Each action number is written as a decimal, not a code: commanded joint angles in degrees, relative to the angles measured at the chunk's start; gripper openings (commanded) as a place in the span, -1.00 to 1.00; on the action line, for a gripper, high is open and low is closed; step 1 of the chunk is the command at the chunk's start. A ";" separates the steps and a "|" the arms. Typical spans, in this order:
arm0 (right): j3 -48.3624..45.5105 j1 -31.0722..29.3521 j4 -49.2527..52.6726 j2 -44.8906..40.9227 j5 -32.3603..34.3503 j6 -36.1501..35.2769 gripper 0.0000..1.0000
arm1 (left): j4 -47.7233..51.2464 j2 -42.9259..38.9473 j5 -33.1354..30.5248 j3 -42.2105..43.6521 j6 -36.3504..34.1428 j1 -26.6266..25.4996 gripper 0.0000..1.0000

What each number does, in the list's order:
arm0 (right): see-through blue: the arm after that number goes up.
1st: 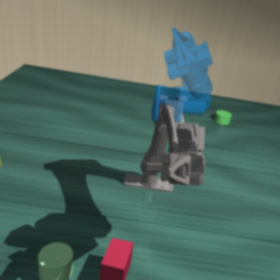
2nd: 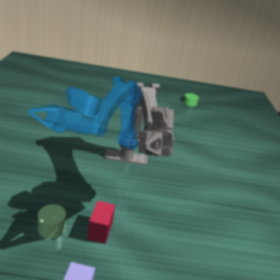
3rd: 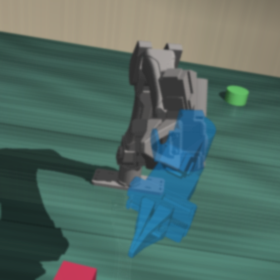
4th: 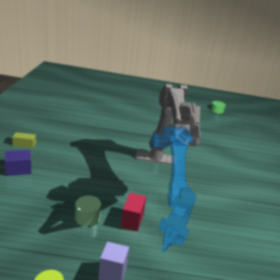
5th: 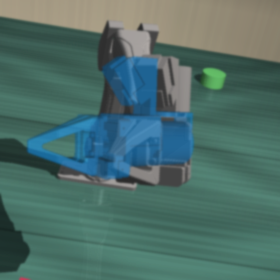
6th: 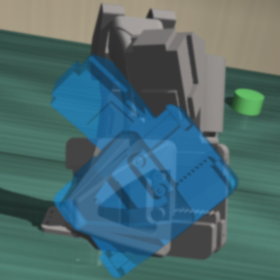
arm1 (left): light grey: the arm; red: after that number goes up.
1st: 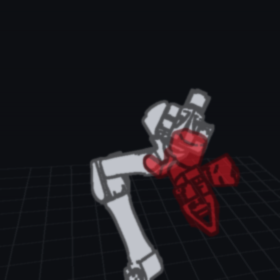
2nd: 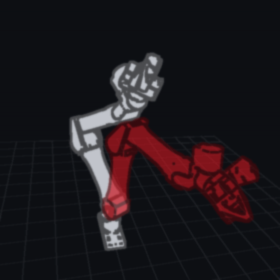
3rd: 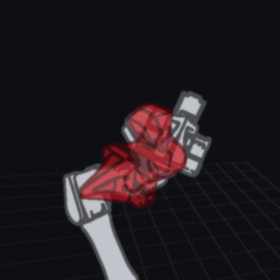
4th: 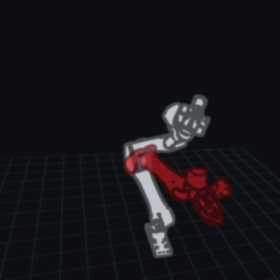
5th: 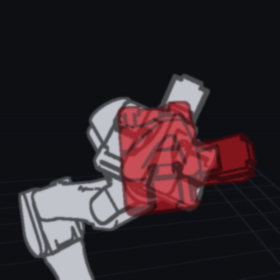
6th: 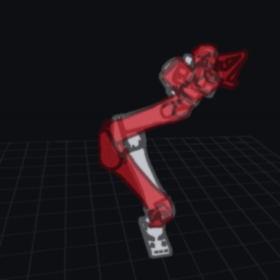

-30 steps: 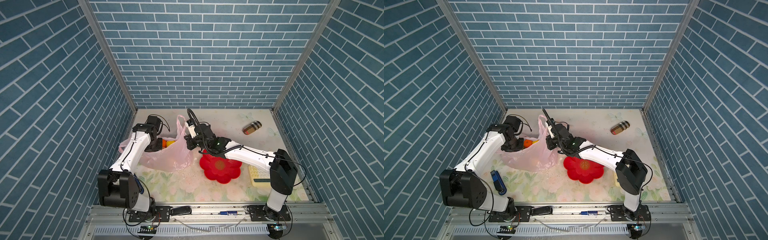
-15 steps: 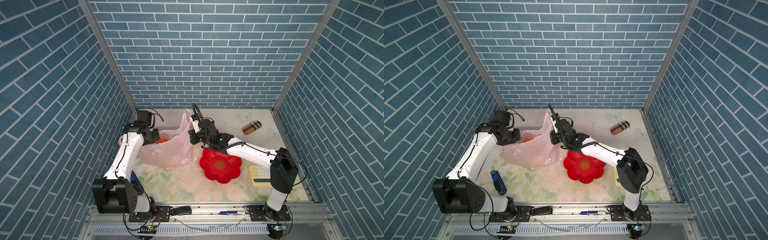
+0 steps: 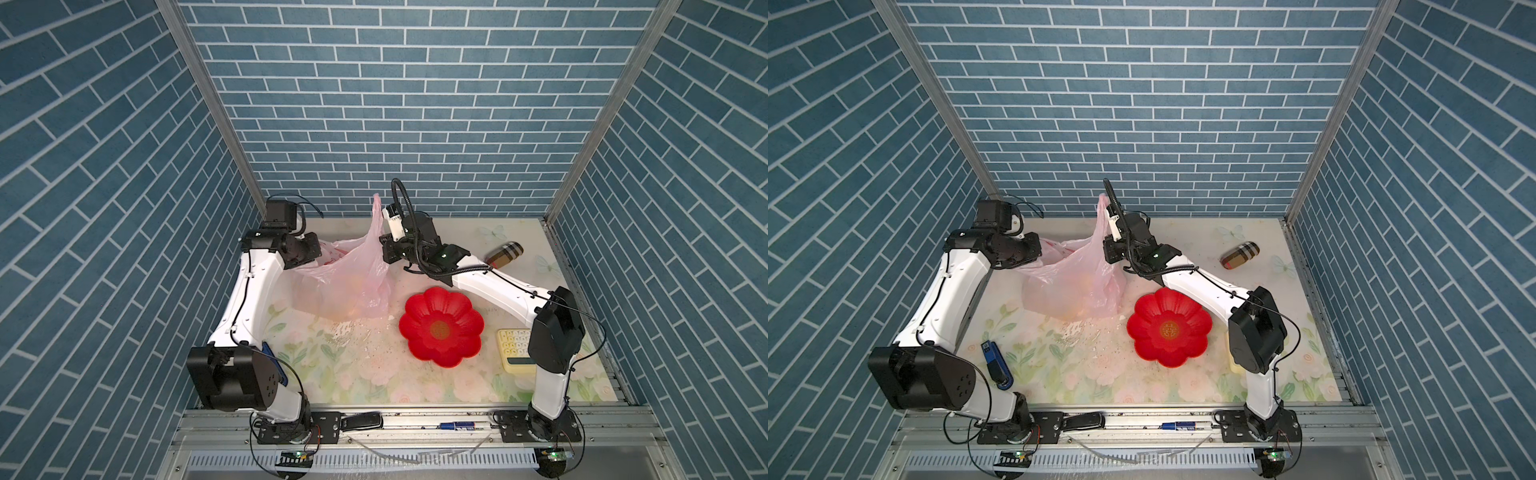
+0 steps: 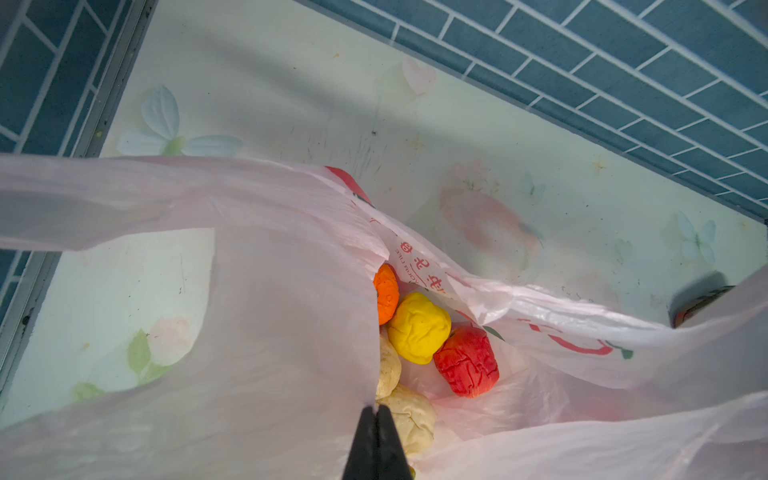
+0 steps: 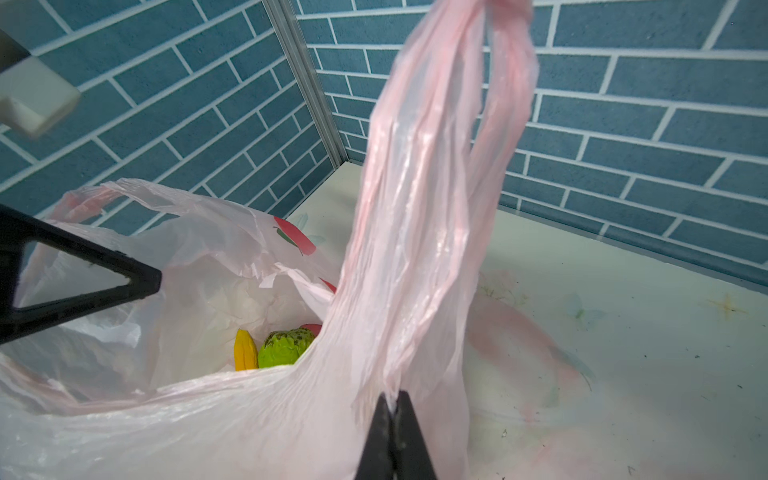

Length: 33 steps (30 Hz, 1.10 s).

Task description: Take the fake fruits out of the plastic bag

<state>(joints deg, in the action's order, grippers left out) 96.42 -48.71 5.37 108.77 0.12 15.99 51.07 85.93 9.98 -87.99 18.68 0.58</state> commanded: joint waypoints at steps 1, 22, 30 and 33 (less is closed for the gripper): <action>3.43 0.81 2.00 0.86 -1.87 -2.49 -1.00 | 0.65 0.47 1.60 -1.24 0.19 0.39 -1.00; -22.57 -7.41 -0.62 -6.67 -5.82 10.36 -1.00 | 12.38 -1.82 -5.49 6.90 -6.57 0.30 -1.00; -27.06 -9.71 -0.30 -6.78 -5.69 15.04 -1.00 | 11.00 -0.63 -6.02 11.88 -5.88 0.05 -1.00; -27.25 -11.15 1.26 -6.56 -7.06 15.12 -1.00 | 10.23 0.42 -6.67 12.34 -5.64 0.08 -1.00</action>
<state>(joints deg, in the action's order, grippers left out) 70.61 -58.26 5.30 103.92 -6.31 28.60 61.01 85.32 4.84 -76.36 13.19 0.56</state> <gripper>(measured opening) 0.044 0.048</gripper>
